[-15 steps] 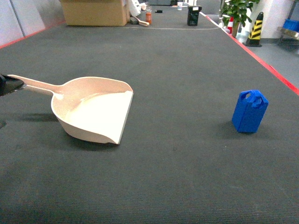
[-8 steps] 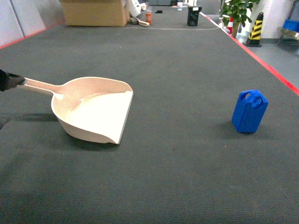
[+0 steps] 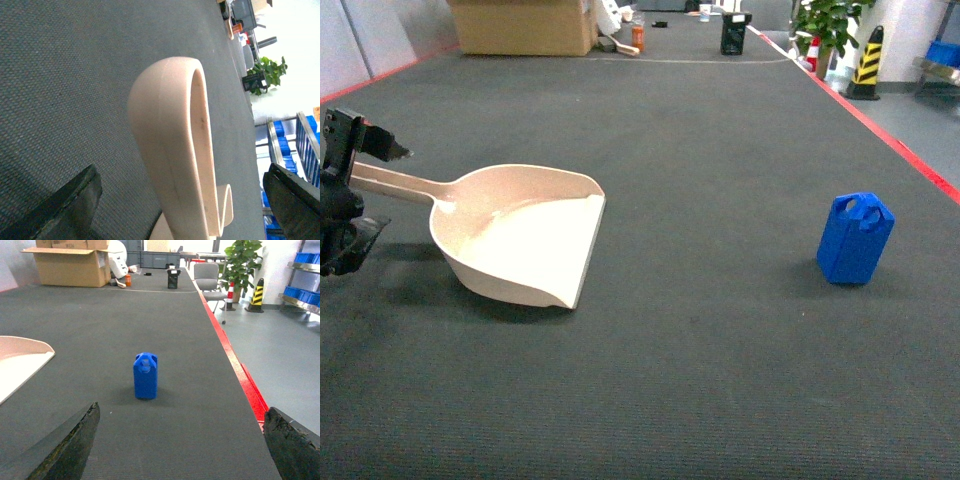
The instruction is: Place part in tray to right shelf
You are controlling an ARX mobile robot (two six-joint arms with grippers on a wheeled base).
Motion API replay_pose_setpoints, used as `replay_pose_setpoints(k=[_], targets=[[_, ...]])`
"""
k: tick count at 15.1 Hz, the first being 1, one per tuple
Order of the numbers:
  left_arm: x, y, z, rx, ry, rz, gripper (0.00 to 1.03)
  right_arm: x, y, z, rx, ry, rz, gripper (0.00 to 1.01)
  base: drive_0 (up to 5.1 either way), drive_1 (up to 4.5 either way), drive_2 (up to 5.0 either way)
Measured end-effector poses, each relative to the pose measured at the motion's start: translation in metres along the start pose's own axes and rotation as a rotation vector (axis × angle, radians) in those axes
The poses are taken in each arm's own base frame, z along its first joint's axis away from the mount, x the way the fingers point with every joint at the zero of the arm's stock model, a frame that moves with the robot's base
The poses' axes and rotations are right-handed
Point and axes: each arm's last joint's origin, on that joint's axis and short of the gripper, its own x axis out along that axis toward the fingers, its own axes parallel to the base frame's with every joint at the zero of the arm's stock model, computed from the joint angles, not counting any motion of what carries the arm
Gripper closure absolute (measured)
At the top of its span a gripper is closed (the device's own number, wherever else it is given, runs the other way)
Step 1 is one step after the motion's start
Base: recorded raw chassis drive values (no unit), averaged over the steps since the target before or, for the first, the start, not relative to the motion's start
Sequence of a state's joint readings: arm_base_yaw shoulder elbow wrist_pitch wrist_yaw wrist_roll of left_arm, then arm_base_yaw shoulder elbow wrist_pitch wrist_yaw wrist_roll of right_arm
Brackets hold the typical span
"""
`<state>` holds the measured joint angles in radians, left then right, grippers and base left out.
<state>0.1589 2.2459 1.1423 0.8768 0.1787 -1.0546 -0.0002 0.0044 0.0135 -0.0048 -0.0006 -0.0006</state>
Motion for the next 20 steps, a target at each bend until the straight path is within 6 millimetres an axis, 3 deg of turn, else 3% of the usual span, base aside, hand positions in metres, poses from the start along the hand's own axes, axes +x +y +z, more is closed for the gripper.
replay_pose_setpoints(k=[3,4,9,11,13,17,20], targets=[[0.021,0.001,0.004,-0.017,-0.012,-0.017,0.05,0.000,0.000,0.000,0.000,0.000,0.000,0.03,0.0,0.00,0.0],[0.025,0.001,0.004,-0.016,-0.006,-0.033,0.11,0.000,0.000,0.000,0.000,0.000,0.000,0.03,0.0,0.00,0.0],[0.030,0.001,0.009,-0.036,-0.013,-0.085,0.57,0.000,0.000,0.000,0.000,0.000,0.000,0.03,0.0,0.00,0.0],[0.021,0.003,0.000,-0.078,-0.003,-0.147,0.85,0.000,0.000,0.000,0.000,0.000,0.000,0.03,0.0,0.00,0.0],[0.005,-0.011,-0.006,-0.069,0.022,-0.268,0.87,0.000,0.000,0.000,0.000,0.000,0.000,0.03,0.0,0.00,0.0],[-0.025,-0.081,-0.037,-0.081,0.150,-0.516,0.88,0.000,0.000,0.000,0.000,0.000,0.000,0.03,0.0,0.00,0.0],[-0.039,-0.093,-0.065,-0.149,0.252,-0.518,0.88,0.000,0.000,0.000,0.000,0.000,0.000,0.03,0.0,0.00,0.0]])
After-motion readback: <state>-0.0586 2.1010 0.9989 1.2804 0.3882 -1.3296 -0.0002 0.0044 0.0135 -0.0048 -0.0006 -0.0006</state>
